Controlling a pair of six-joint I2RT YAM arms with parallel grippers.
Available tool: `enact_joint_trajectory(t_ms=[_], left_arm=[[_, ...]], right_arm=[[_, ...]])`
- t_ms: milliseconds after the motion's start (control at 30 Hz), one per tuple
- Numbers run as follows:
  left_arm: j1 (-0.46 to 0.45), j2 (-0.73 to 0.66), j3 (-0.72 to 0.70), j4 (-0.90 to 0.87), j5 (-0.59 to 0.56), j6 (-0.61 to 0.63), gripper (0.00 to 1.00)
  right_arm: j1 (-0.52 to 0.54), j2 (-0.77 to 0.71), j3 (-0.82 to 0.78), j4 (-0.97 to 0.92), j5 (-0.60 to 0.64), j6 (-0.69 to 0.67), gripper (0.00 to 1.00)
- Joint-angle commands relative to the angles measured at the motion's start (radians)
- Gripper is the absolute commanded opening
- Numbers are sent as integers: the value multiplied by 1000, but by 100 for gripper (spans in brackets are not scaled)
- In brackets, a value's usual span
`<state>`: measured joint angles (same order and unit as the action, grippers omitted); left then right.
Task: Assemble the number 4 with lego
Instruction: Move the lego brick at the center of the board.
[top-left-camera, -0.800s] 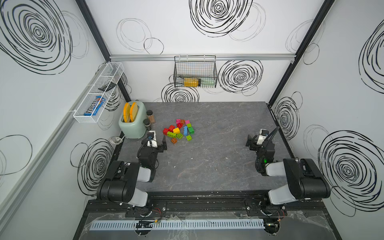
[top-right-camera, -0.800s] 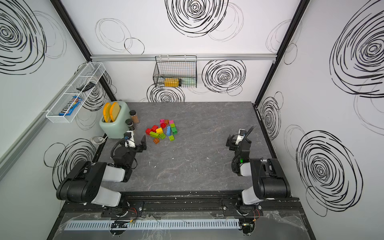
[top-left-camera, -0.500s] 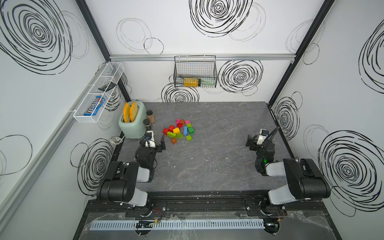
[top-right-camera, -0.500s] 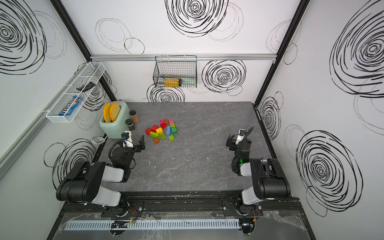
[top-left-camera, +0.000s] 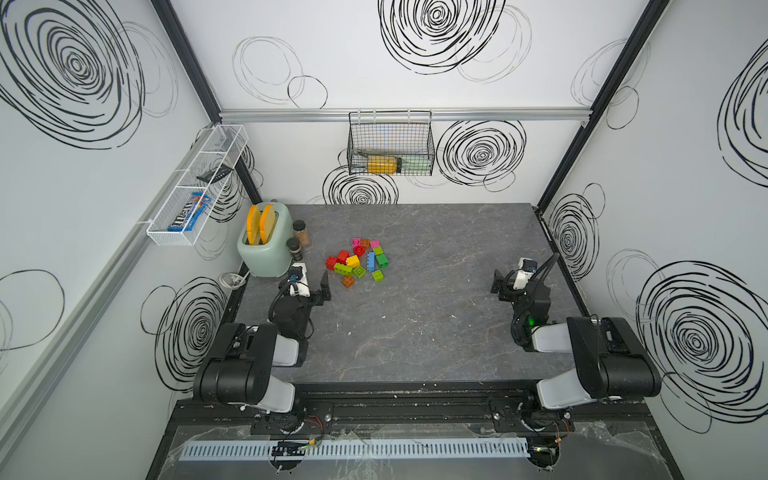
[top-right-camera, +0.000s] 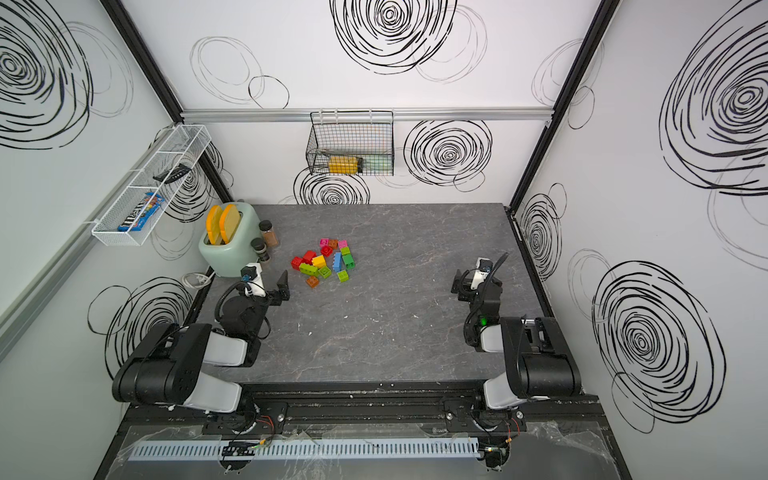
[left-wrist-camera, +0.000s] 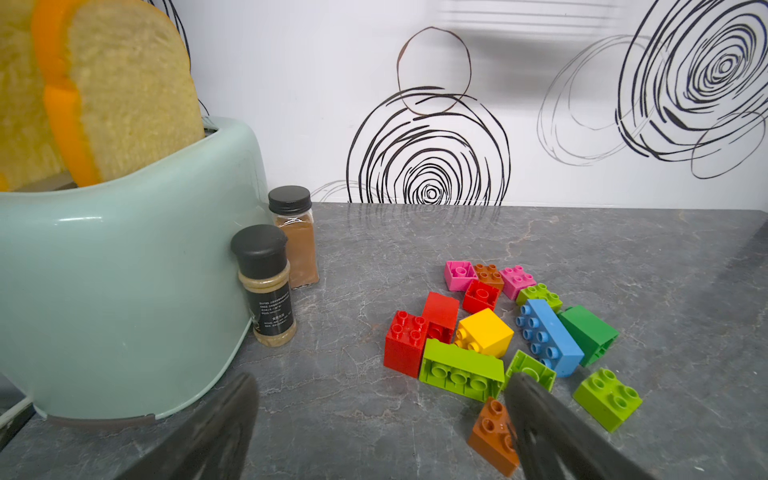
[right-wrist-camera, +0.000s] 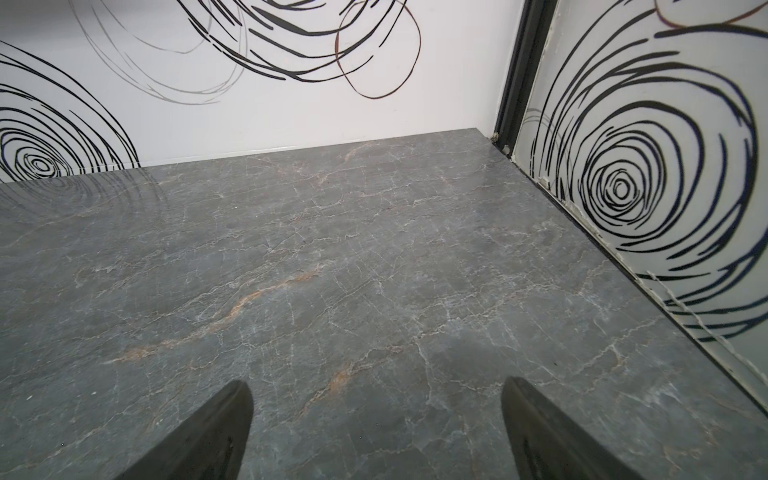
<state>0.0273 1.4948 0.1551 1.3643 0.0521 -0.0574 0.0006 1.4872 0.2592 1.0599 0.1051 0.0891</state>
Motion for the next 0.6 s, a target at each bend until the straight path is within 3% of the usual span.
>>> enact_joint_trajectory(t_ms=[0, 200, 300, 433, 500, 567], left_arm=[[3, 6, -3, 87, 5, -10, 96], [-4, 2, -4, 84, -4, -5, 96], [-6, -41, -23, 93, -7, -2, 96], [-84, -249, 12, -152, -311, -1, 96], [-135, -336, 34, -217, -500, -31, 96], [-181, -410, 65, -278, -620, -115, 96]], right_arm=[[-5, -14, 2, 28, -8, 0, 97], [-4, -27, 8, 15, -14, -12, 97], [-3, -105, 101, -214, 39, 7, 97], [-5, -222, 213, -442, 191, 172, 97], [-5, -264, 266, -543, 161, 237, 97], [-1, -290, 327, -666, 104, 301, 97]])
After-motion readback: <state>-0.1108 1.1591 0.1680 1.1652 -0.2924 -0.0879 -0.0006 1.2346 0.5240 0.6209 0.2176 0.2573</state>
